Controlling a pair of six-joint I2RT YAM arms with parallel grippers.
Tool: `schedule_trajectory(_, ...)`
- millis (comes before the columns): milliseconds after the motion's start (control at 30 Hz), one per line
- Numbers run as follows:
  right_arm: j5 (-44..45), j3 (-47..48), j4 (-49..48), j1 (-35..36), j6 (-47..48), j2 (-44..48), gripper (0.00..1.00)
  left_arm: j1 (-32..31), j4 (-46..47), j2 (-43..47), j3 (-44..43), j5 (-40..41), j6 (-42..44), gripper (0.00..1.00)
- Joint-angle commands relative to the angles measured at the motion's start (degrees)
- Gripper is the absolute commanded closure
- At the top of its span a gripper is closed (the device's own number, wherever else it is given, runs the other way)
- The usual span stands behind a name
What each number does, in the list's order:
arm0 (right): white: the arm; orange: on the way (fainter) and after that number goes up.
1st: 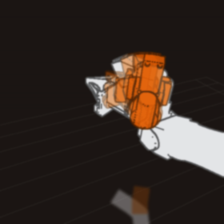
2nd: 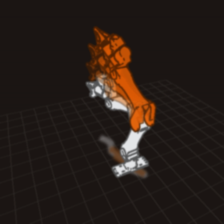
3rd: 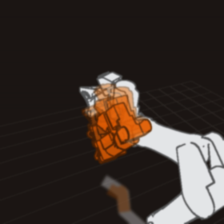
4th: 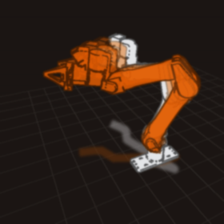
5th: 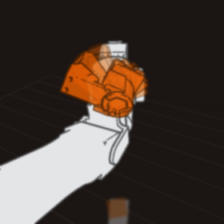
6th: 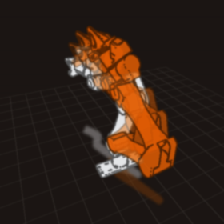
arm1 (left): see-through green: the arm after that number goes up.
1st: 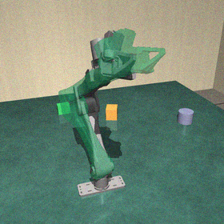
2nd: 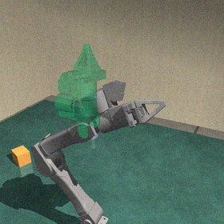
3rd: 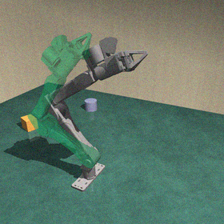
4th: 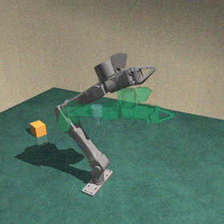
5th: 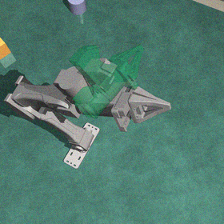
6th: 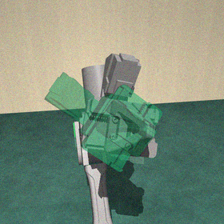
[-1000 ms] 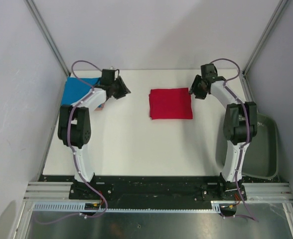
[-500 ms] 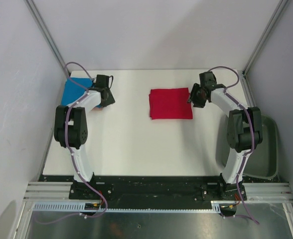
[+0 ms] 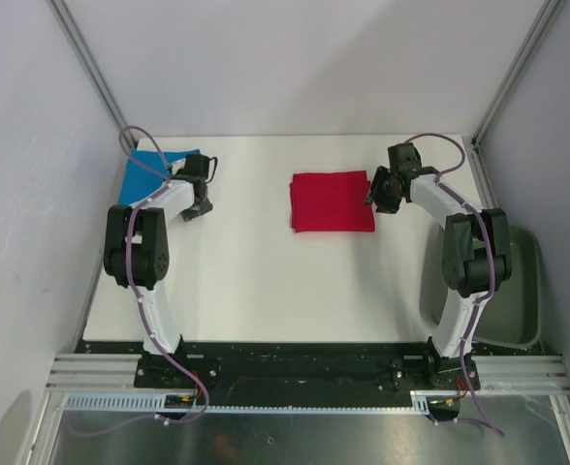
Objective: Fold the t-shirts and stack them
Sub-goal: Put the neatly folded tshirt into the corner of the board with both arms
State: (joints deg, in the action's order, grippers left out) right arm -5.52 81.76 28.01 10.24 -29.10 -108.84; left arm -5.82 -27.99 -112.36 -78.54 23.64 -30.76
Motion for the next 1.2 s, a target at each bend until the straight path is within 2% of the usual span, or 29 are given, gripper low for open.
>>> schedule_trajectory(0, -0.82, -0.18, -1.21, 0.31, -0.09, 2.85, 0.52, 0.42, 0.32, 0.88, -1.90, 4.23, -2.22, 0.55)
schedule_trajectory(1000, -2.50, -0.54, -0.89, -0.32, 0.35, 2.43, 0.52, 2.69, -2.83, -7.23, -10.71, -1.29, -2.88, 0.59)
schedule_trajectory(1167, -3.24, -0.63, -0.92, -0.76, 0.49, 2.27, 0.53, 3.05, -3.95, -7.82, -11.46, -1.10, -3.82, 0.62)
